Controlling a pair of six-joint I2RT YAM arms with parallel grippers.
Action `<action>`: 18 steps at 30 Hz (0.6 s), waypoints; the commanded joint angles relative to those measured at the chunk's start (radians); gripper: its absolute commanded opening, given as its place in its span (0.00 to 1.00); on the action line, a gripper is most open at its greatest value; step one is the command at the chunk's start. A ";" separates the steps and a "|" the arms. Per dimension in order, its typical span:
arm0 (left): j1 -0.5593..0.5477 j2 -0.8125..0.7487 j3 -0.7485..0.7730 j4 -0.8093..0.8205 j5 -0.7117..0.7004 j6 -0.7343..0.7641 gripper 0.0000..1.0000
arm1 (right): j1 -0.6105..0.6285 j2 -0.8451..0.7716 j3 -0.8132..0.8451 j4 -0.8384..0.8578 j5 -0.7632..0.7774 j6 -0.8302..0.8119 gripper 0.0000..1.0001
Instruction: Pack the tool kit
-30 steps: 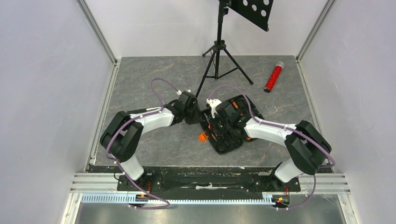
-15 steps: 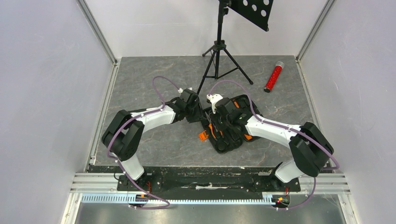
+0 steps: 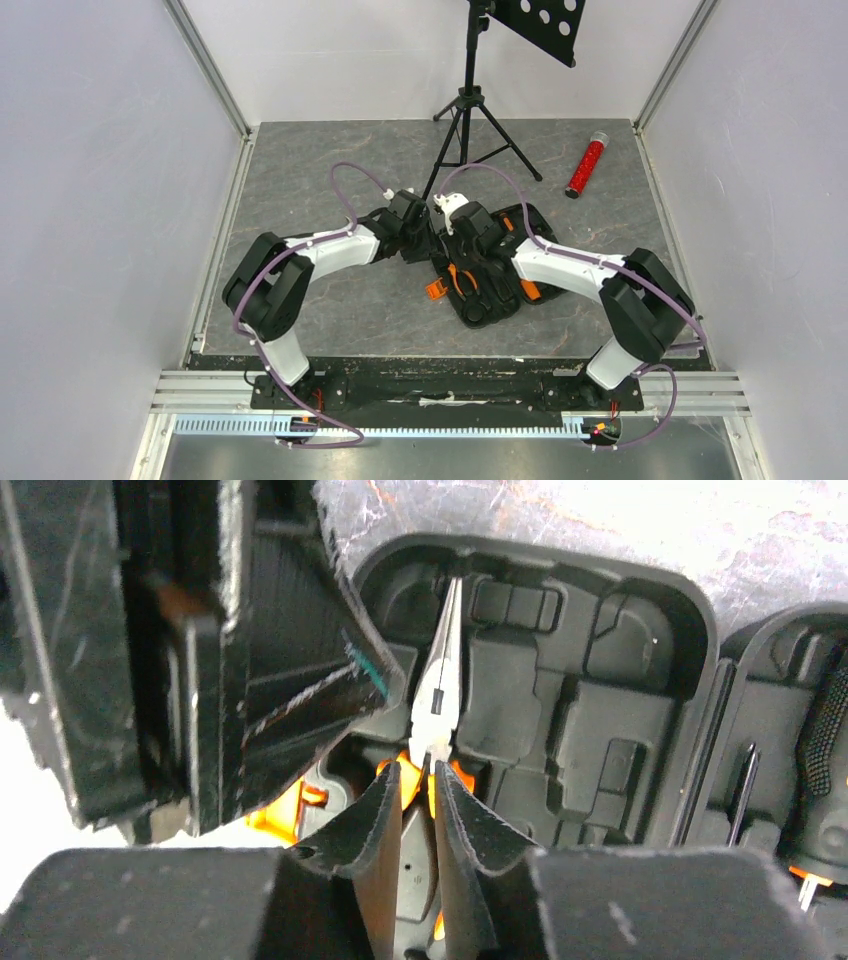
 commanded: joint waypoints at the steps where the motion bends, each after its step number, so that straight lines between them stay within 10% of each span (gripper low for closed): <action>1: -0.006 -0.085 -0.016 0.022 -0.061 -0.013 0.48 | 0.000 0.039 0.063 0.044 0.038 -0.018 0.19; 18: -0.005 -0.435 -0.151 -0.108 -0.195 0.076 0.48 | -0.001 0.229 -0.001 -0.086 -0.016 0.044 0.00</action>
